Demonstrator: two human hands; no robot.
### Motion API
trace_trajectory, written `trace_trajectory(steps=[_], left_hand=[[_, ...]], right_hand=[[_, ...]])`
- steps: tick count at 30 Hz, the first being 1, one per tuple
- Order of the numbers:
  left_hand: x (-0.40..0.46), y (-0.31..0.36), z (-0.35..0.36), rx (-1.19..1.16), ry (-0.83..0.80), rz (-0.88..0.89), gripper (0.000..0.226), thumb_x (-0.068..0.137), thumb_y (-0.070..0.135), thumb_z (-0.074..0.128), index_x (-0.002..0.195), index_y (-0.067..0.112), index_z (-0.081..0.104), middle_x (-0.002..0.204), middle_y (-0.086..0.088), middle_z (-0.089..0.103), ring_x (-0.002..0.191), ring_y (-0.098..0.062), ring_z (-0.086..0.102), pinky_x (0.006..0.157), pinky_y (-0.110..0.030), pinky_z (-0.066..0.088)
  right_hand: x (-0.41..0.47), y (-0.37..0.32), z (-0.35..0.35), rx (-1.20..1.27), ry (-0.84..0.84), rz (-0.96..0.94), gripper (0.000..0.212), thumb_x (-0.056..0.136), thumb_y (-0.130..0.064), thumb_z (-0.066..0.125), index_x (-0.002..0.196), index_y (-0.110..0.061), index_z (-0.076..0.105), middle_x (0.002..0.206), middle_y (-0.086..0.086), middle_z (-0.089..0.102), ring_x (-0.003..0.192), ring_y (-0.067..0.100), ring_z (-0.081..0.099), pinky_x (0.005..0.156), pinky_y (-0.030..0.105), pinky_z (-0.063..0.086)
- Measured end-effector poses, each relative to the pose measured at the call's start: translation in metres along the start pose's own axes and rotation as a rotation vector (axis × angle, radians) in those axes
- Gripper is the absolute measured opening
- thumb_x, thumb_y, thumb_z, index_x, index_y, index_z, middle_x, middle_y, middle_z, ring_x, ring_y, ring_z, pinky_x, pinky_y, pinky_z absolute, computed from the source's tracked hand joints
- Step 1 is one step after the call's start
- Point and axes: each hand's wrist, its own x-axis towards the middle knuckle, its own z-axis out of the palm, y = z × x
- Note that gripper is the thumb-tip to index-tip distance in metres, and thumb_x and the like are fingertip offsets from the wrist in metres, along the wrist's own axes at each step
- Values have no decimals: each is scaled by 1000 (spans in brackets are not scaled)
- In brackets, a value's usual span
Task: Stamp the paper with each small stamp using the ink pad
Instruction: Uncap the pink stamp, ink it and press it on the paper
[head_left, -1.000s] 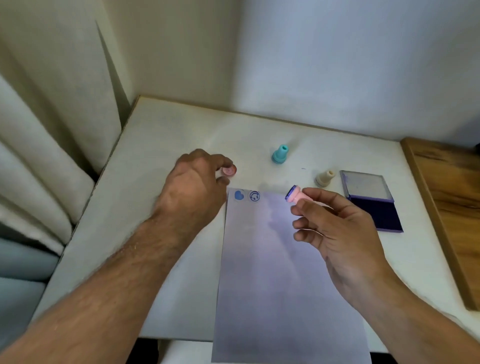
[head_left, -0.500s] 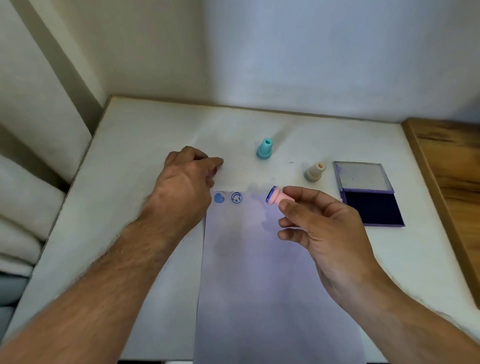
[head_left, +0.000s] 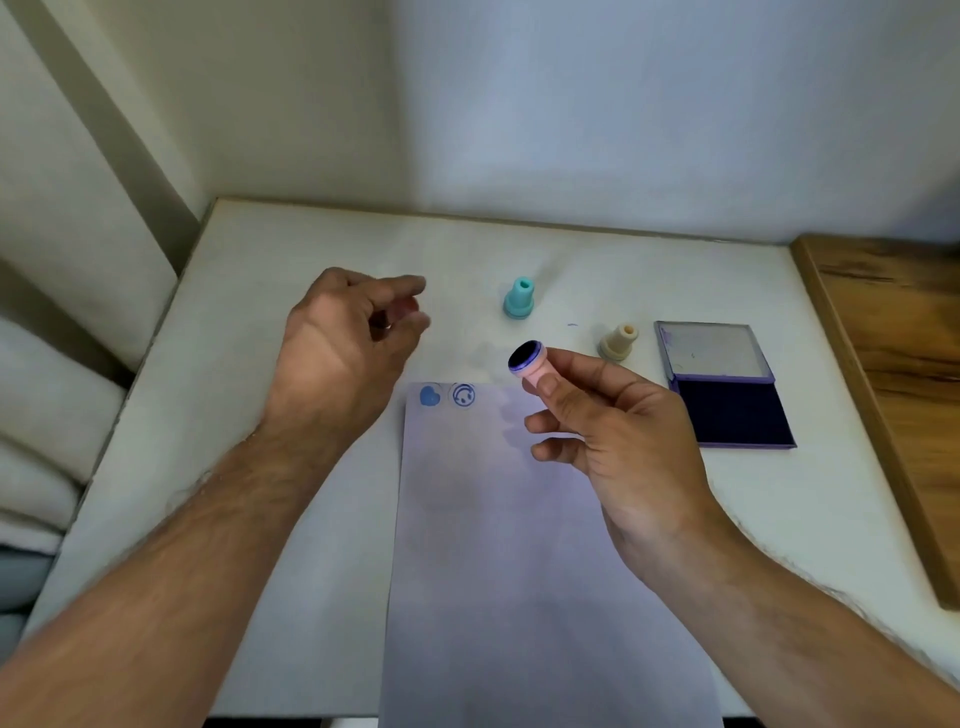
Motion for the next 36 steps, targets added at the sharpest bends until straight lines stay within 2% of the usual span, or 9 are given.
trace_trajectory(steps=[4, 8, 12, 19, 22, 25, 28, 31, 36], left_hand=[[-4, 21, 0, -379, -75, -57, 15, 82, 25, 73, 95, 34, 74, 93, 11, 69, 76, -4, 64, 73, -14, 50], [-6, 30, 0, -676, -158, -146, 12, 79, 12, 76, 84, 23, 74, 81, 1, 72, 78, -19, 70, 77, -27, 56], [-10, 35, -1, -887, -227, -229, 10, 72, 10, 76, 77, 10, 67, 81, -11, 73, 81, -25, 72, 74, -27, 55], [-16, 36, -3, -796, -428, -237, 20, 60, 21, 79, 69, 9, 65, 92, -15, 75, 82, -27, 71, 75, -32, 55], [-16, 35, -3, -788, -465, -244, 22, 61, 18, 78, 80, 12, 71, 91, -12, 74, 81, -24, 70, 79, -33, 55], [-15, 34, -4, -766, -501, -231, 35, 61, 19, 77, 95, 15, 76, 92, -8, 73, 86, -23, 70, 82, -33, 56], [-16, 37, -5, -767, -509, -237, 35, 60, 19, 77, 95, 15, 77, 94, -8, 76, 84, -21, 72, 75, -27, 55], [-17, 39, -5, -749, -503, -247, 32, 64, 15, 75, 96, 13, 76, 87, -7, 77, 70, -18, 70, 65, -21, 53], [-16, 36, -7, -724, -508, -237, 29, 67, 14, 74, 96, 16, 77, 91, -7, 77, 77, -20, 72, 71, -27, 55]], right_hand=[[2, 0, 2, -1, 1, -13, 16, 87, -13, 71, 101, -18, 76, 85, -3, 77, 64, 15, 67, 56, 27, 55], [3, -1, 3, -28, -15, -42, 17, 87, -14, 70, 100, -23, 76, 86, -7, 77, 66, 16, 70, 57, 27, 56], [2, -2, 4, -36, -25, -75, 20, 86, -10, 71, 93, -28, 75, 83, -7, 77, 68, 17, 71, 57, 27, 57], [3, -3, 3, -43, -33, -131, 21, 83, -11, 73, 90, -30, 75, 81, -4, 77, 70, 18, 71, 57, 27, 54], [3, -3, 3, -52, -27, -138, 21, 83, -10, 73, 92, -29, 75, 81, -4, 77, 70, 18, 70, 57, 27, 54], [3, -3, 3, -106, -1, -173, 21, 83, -12, 74, 93, -31, 75, 84, -6, 76, 71, 18, 69, 58, 29, 54], [1, -4, 2, -227, 63, -265, 20, 82, -17, 75, 96, -31, 75, 90, -16, 74, 70, 13, 68, 61, 28, 58], [-3, -4, 2, -355, 102, -390, 18, 81, -21, 76, 95, -32, 75, 92, -20, 72, 73, 8, 65, 62, 19, 56], [-6, -2, 0, -510, 145, -568, 20, 79, -27, 76, 98, -33, 73, 88, -24, 70, 71, 8, 64, 59, 12, 51]])
